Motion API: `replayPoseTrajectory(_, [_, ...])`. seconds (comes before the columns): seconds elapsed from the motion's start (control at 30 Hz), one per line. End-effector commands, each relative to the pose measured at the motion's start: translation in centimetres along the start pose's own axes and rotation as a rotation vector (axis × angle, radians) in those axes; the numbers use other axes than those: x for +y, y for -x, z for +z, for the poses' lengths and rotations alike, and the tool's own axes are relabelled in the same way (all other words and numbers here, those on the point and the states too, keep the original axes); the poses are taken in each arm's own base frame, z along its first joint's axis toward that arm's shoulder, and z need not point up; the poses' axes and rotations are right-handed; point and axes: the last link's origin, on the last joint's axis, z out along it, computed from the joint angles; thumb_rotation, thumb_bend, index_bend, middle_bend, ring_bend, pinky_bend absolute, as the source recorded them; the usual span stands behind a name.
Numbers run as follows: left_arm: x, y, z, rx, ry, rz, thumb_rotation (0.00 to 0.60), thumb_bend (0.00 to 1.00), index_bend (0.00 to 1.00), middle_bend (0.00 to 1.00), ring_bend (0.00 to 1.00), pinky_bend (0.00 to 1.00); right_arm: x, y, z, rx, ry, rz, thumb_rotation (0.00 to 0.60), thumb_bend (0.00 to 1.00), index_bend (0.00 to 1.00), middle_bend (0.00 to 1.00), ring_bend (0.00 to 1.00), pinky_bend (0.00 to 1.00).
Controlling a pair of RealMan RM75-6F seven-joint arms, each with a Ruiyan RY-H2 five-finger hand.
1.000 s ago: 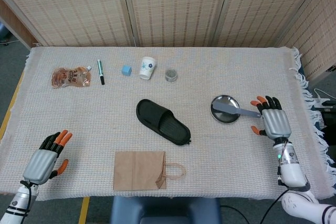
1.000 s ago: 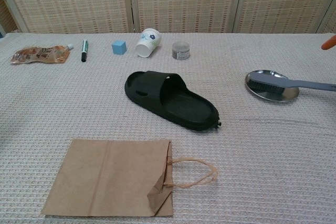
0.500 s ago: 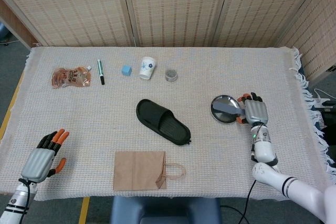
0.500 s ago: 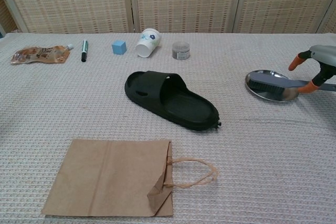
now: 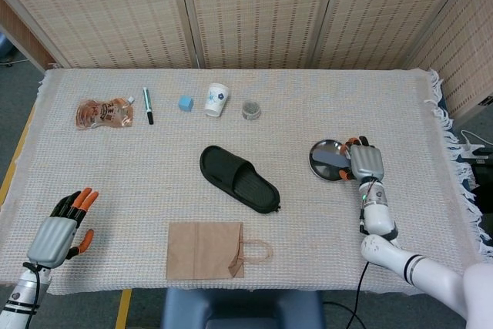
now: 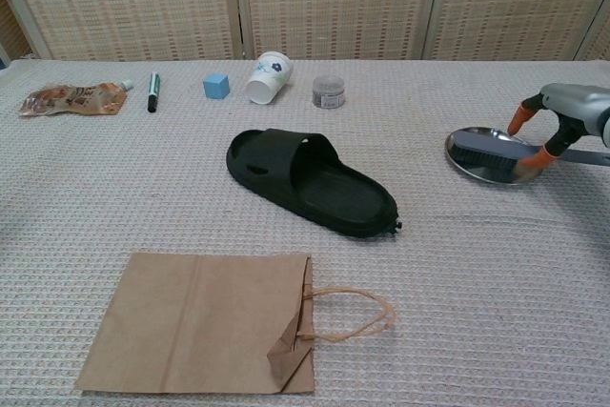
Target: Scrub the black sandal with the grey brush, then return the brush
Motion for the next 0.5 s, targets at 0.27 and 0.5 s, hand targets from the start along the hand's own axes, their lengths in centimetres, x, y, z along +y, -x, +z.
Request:
replayPoseTrajectory(0.27, [-0.1, 0.0, 0.0, -0.002, -0.003, -0.002, 0.600, 0.50, 0.00, 0.00, 0.00, 0.10, -1.1, 0.2, 0.1, 0.000, -0.012, -0.007, 0.600, 0.18, 0.37, 0.19, 0.09, 0.35])
replayPoseTrajectory(0.5, [-0.2, -0.1, 0.0, 0.000, -0.007, -0.003, 0.600, 0.50, 0.00, 0.00, 0.00, 0.10, -1.5, 0.4, 0.4, 0.003, -0.009, -0.023, 0.600, 0.18, 0.38, 0.19, 0.10, 0.38])
